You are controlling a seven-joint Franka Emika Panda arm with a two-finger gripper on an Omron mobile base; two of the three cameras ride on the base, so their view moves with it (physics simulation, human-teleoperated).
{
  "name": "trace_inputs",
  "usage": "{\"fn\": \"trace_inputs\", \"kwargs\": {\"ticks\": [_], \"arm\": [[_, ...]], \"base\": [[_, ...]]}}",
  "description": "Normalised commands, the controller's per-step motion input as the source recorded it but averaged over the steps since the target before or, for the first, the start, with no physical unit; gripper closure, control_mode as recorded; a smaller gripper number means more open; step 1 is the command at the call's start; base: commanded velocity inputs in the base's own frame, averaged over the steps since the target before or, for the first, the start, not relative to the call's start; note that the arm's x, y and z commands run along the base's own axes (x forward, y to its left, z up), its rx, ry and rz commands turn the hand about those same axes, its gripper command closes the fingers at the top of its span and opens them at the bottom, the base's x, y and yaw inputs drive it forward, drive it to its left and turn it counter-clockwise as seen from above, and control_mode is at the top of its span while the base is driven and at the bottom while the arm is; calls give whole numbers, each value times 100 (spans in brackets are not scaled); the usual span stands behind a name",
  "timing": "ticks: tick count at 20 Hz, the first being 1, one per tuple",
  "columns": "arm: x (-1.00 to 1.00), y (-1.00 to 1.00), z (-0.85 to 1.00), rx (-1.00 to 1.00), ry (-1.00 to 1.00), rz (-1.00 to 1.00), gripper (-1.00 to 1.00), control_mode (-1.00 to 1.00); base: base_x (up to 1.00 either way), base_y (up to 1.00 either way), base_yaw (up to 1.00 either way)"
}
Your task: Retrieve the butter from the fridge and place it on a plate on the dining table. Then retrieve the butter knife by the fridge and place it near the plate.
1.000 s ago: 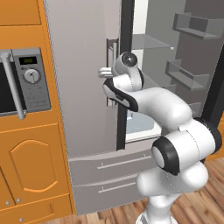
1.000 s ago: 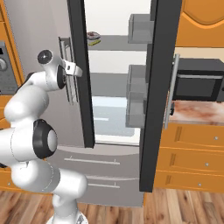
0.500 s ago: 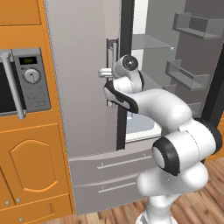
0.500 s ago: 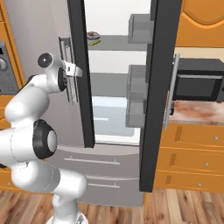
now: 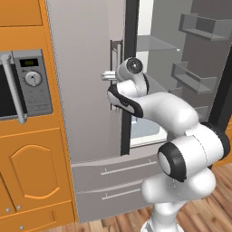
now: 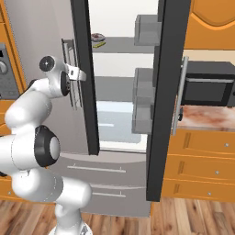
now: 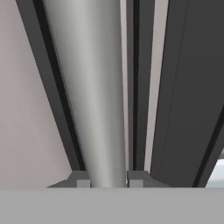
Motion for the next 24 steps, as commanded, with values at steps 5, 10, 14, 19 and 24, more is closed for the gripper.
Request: {"fn": "trace_inputs", "kwargs": {"ticks": [5,10,14,19,24], "arm": [[-35,14,0,0,0,-2,100,-100],[-52,39,0,0,0,-7,100,-100],[-51,45,0,-1,4,-12,100,-100],[-60,51,0,-1,3,-15,100,-100],[-65,50,0,0,0,-15,100,-100]], "base": [[0,0,0],[0,0,0],[0,0,0],[0,0,0],[0,0,0]]}}
